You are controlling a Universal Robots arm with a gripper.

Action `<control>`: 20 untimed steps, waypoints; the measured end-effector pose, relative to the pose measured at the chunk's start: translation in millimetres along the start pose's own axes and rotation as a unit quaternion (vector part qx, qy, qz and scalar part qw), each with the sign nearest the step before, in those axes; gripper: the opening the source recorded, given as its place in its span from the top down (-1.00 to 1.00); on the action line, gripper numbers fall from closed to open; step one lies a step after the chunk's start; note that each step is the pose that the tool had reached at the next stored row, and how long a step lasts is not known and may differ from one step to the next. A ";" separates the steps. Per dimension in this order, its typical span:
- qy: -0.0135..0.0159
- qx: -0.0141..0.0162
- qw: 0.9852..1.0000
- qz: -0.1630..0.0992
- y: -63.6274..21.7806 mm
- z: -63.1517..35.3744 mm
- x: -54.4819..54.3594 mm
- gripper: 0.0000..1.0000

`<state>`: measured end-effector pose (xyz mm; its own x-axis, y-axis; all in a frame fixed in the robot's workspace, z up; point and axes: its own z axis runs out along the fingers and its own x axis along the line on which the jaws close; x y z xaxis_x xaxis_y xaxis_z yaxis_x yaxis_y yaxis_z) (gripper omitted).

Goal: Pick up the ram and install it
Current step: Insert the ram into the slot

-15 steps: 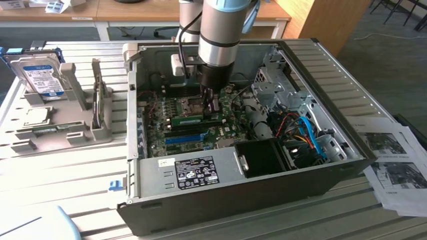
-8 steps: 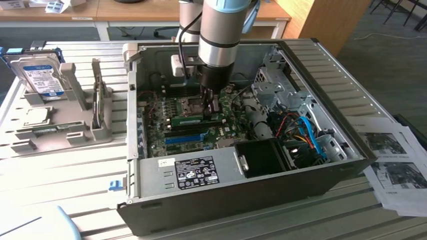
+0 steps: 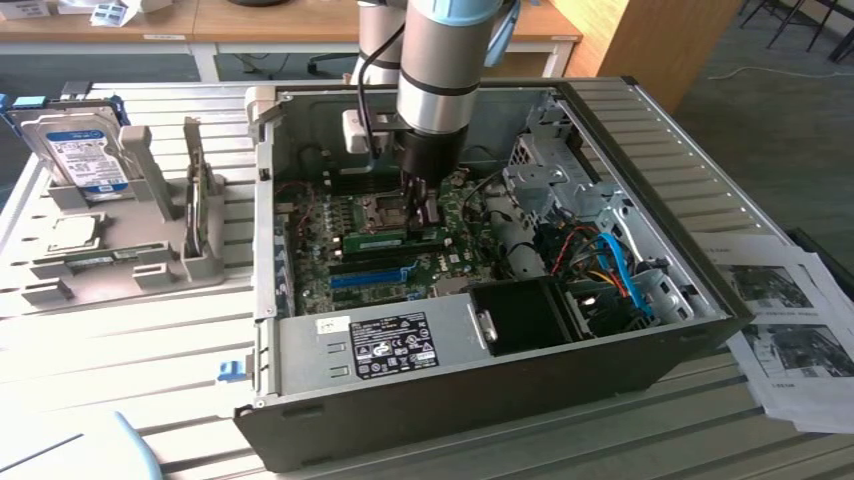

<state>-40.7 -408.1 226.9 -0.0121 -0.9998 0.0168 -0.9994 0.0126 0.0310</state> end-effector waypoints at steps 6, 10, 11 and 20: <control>0.000 0.000 1.000 0.000 -0.1 0.6 0.0 0.78; 0.000 0.000 1.000 0.000 -0.1 1.3 0.0 0.78; 0.000 0.000 1.000 0.000 -0.1 1.5 0.0 0.78; 0.000 0.000 1.000 0.000 -0.1 3.8 -0.1 0.78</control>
<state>-40.7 -408.1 223.1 -0.0119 -0.9998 0.0169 -0.9994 0.0124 0.0311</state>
